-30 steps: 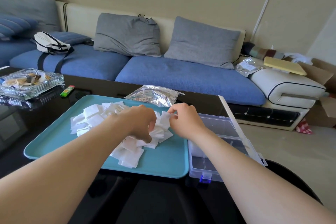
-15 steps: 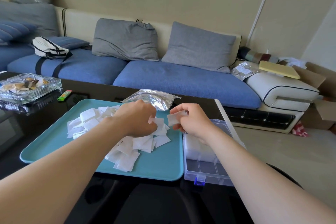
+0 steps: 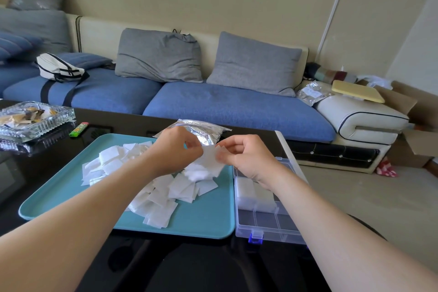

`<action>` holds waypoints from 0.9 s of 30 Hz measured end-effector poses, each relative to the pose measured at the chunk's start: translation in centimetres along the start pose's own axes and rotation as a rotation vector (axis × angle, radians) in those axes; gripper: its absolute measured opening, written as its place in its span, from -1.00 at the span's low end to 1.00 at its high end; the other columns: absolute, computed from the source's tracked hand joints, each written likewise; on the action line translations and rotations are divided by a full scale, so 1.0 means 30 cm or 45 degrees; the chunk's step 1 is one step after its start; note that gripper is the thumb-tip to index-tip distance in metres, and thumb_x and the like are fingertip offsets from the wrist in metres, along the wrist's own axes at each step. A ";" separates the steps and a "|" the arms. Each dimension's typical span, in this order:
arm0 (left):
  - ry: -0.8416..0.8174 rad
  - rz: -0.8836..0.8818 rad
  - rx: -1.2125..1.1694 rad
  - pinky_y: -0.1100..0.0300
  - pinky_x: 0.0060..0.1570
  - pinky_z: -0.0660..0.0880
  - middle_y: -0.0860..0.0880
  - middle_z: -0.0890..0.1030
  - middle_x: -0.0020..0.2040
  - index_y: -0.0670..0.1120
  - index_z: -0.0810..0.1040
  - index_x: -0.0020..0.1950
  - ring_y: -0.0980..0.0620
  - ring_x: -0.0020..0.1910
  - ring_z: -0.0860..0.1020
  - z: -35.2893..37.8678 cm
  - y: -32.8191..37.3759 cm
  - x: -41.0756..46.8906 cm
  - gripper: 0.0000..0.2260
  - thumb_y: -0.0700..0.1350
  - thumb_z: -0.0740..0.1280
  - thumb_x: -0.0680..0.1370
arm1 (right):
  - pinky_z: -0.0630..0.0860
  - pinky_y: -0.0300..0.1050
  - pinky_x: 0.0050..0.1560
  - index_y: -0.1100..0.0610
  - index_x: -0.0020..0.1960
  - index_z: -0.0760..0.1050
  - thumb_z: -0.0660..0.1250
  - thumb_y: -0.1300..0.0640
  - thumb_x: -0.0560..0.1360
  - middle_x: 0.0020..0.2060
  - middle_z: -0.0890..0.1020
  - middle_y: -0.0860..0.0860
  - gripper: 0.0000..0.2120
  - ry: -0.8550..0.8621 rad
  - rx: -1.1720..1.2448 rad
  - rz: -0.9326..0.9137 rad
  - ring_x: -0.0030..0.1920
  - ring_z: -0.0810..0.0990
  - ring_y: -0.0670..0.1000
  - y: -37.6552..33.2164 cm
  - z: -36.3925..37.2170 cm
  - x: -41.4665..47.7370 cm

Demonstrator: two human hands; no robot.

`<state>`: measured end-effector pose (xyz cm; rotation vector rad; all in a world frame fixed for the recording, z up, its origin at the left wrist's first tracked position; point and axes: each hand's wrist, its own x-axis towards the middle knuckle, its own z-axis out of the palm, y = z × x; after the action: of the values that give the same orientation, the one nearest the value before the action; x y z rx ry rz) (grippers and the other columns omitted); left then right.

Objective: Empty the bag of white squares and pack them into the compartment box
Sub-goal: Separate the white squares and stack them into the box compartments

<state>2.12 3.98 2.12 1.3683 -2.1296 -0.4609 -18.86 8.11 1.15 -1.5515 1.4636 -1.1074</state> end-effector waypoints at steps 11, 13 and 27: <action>-0.304 -0.271 -0.687 -0.01 0.10 0.69 -0.08 0.77 -0.06 -0.14 0.72 0.07 -0.05 -0.06 0.76 -0.013 0.036 -0.010 -0.84 -0.28 0.35 0.62 | 0.61 -0.29 -0.14 0.10 0.04 0.72 0.59 0.16 0.51 -0.14 0.78 0.05 -0.87 0.116 0.044 -0.047 -0.25 0.67 -0.13 -0.005 0.002 0.012; -0.308 -0.289 -0.651 -0.03 0.14 0.67 -0.06 0.77 -0.06 -0.12 0.70 0.07 -0.01 -0.07 0.76 -0.014 0.037 -0.008 -0.85 -0.26 0.35 0.62 | 0.65 -0.25 -0.09 0.07 0.04 0.72 0.58 0.15 0.51 -0.14 0.77 0.04 -0.88 0.123 0.024 -0.067 -0.23 0.68 -0.10 -0.003 0.001 0.011; -0.458 -0.274 -0.705 -0.09 0.14 0.67 -0.05 0.77 0.04 -0.09 0.70 0.15 -0.07 -0.03 0.76 -0.024 0.058 -0.024 -0.83 -0.24 0.36 0.64 | 0.66 -0.14 0.14 -0.02 0.13 0.74 0.57 0.05 0.52 -0.06 0.76 -0.14 -0.81 0.212 -0.132 -0.163 -0.02 0.72 -0.14 0.013 0.007 0.027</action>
<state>1.55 5.36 3.45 1.2496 -1.9009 -1.3565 -18.82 7.27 0.81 -1.6783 1.5714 -1.2789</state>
